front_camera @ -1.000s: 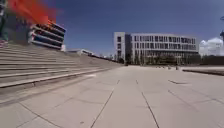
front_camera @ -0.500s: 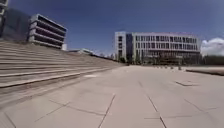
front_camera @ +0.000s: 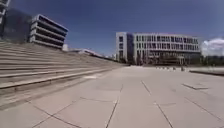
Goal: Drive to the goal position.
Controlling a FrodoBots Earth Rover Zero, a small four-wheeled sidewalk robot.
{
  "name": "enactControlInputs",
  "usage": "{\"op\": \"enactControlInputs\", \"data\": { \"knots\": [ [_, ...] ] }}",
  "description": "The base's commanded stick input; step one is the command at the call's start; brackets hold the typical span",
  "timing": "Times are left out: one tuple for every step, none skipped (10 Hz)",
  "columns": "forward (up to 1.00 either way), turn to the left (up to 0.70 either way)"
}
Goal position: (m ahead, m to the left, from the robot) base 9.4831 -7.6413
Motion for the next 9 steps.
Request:
{"op": "enactControlInputs", "data": {
  "knots": [
    [0.7, 0.0],
    [0.7, 0.0],
    [0.7, 0.0],
    [0.7, 0.0],
    [0.7, 0.0],
    [0.7, 0.0],
    [0.7, 0.0],
    [0.7, 0.0],
    [0.7, 0.0]
  ]
}}
